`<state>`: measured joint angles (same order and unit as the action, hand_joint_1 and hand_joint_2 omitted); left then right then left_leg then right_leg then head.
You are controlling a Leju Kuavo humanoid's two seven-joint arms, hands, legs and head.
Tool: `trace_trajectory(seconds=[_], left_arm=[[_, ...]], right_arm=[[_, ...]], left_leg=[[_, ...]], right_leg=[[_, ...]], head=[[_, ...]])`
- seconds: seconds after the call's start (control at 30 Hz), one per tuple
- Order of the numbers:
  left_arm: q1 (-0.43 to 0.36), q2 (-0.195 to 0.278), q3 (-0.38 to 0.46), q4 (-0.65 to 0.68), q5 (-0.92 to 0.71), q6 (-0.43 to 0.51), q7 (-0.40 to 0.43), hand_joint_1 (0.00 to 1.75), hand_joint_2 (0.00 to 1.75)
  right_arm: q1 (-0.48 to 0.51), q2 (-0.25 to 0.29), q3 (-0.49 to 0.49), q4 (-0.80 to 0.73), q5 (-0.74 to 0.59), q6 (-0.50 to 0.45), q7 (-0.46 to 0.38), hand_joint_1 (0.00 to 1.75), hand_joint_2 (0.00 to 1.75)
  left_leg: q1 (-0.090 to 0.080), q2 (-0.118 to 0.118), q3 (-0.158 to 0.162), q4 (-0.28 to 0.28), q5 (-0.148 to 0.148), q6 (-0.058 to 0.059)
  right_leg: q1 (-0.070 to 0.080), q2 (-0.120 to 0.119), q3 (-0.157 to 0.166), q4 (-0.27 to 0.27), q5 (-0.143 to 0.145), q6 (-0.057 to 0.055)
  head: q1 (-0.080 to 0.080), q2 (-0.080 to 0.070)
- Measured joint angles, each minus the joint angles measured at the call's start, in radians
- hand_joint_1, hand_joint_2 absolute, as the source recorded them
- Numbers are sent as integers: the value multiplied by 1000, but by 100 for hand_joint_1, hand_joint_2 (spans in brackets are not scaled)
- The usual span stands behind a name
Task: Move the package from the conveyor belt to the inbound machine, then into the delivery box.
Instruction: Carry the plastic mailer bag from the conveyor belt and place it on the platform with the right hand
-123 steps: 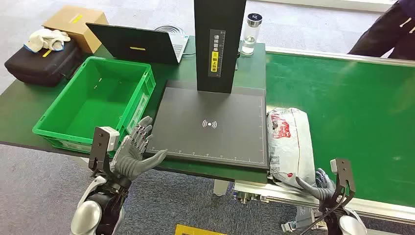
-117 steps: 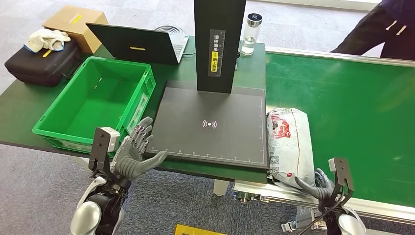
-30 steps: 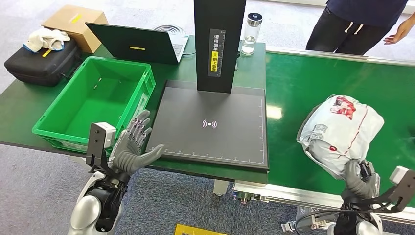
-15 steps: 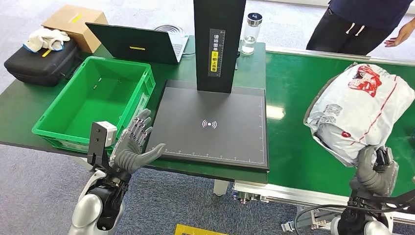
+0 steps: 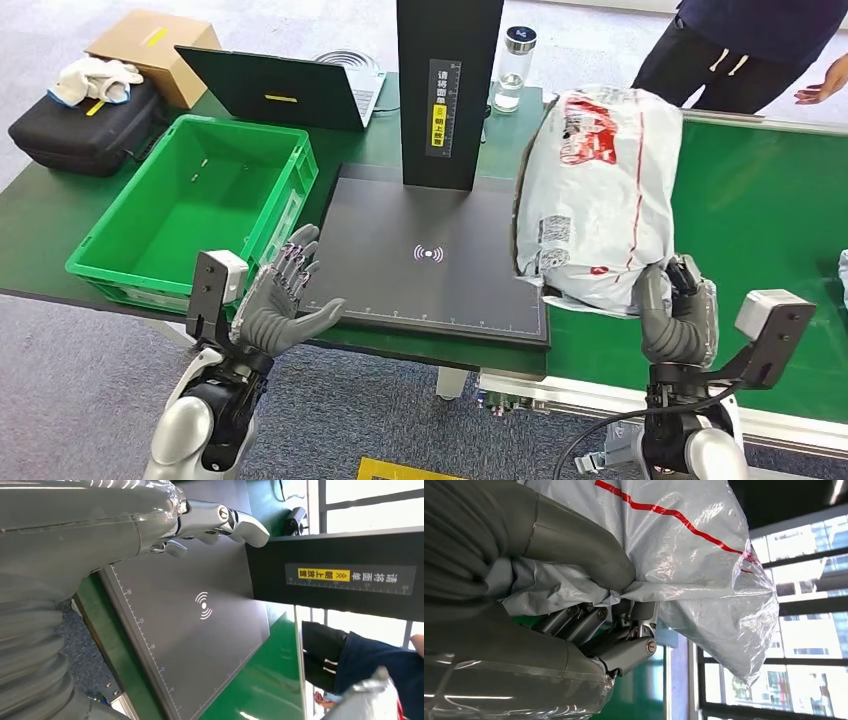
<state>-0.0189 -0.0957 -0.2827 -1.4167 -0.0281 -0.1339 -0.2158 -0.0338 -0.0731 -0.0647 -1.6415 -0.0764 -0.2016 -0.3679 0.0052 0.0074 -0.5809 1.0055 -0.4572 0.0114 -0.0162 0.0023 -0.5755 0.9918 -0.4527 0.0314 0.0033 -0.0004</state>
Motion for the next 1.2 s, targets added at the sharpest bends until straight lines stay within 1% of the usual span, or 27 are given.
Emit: trace_trajectory(seconds=[0.23,0.43,0.67,0.87,1.03,1.2], left_arm=[[0,2,-2,13,8,-5,-11,0,175],[3,6,-2,16,15,-5,-15,0,175],[7,10,-2,16,16,-4,-16,0,175],[8,14,-3,24,25,-4,-24,0,175],[8,17,-3,31,30,-2,-31,0,175],[8,18,-3,32,33,1,-33,0,175]], right_arm=[[-8,-26,104,7,30,37,29,175,175],[-32,-37,165,35,38,45,47,175,175],[-42,-45,190,52,39,51,52,175,175],[-46,-52,211,76,18,89,96,175,175],[-67,-53,235,131,2,104,112,175,175],[-112,-57,246,216,-47,141,166,175,175]], left_leg=[[0,0,0,0,0,0],[0,0,0,0,0,0],[0,0,0,0,0,0],[0,0,0,0,0,0],[0,0,0,0,0,0],[0,0,0,0,0,0]], right_leg=[[0,0,0,0,0,0],[0,0,0,0,0,0],[0,-1,0,0,0,0],[0,-1,0,0,0,0],[0,0,0,0,0,0],[0,0,0,0,0,0]], head=[[0,0],[0,0],[0,0],[0,0],[0,0],[0,0]])
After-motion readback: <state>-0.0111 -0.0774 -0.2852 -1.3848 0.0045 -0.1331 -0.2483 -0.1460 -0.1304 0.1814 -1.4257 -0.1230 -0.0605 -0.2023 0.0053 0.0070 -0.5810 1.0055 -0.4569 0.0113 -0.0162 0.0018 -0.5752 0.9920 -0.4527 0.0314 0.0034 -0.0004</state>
